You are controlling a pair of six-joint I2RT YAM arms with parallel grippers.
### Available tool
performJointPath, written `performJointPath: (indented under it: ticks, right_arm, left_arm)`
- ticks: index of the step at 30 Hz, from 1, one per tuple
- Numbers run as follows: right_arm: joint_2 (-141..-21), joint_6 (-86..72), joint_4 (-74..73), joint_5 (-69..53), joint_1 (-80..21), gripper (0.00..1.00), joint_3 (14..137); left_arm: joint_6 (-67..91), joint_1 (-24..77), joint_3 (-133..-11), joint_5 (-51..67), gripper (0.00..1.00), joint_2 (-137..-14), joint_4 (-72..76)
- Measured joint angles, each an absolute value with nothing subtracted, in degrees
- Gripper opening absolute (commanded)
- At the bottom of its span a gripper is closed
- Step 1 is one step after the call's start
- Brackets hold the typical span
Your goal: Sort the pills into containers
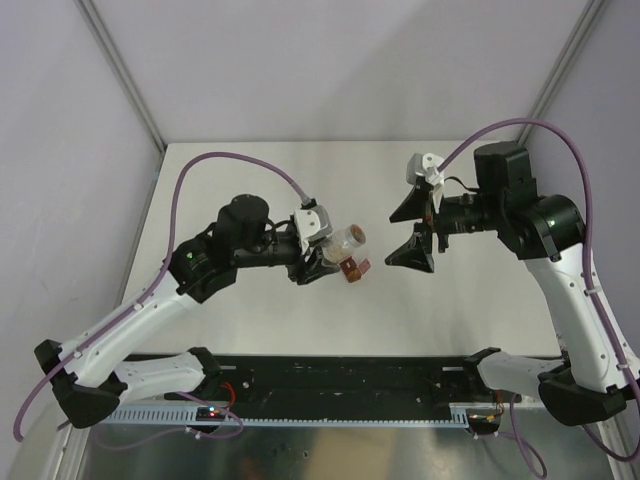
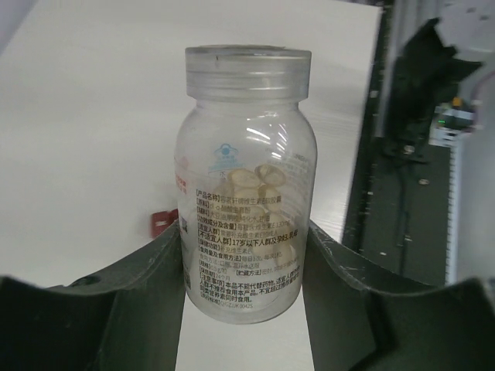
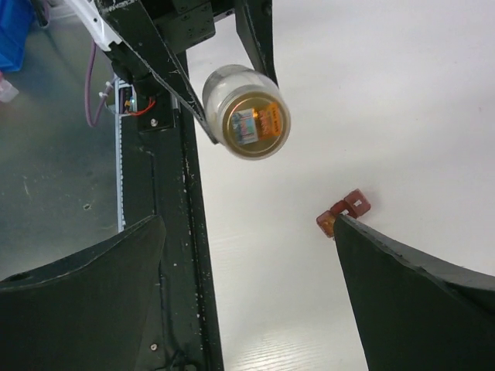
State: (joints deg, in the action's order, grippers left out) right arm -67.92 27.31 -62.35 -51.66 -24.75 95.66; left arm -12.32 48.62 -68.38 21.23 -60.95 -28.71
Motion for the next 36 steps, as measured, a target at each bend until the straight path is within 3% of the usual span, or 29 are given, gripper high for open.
performJointPath:
  ticks: [9,20,23,30,36]
  right_arm:
    - [-69.6,32.1,-64.9,-48.3,-30.6,0.96,96.5]
    - [-74.7,33.8,-66.0,-46.8,-35.6,0.85,99.9]
    - [-76.2,34.4,-66.3,-46.8,-36.7,0.75,100.4]
    - [-79.2,34.5,-68.7,-47.9,-38.1,0.38,102.2]
    - [-79.9,34.1,-69.1,-48.0,-37.9,0.22,102.7]
  left_arm:
    - [-9.5,45.7,-68.4,38.0,0.00,-62.7,-30.0]
    - [-8.4,45.6,-68.4,42.9,0.00,-65.2,-30.7]
    - [-8.4,45.6,-68.4,43.4,0.00,-65.2,-30.7]
    - [-8.4,45.2,-68.5,42.9,0.00,-65.3,-31.2]
    - [-8.4,45.2,-68.7,40.9,0.00,-65.3,-31.4]
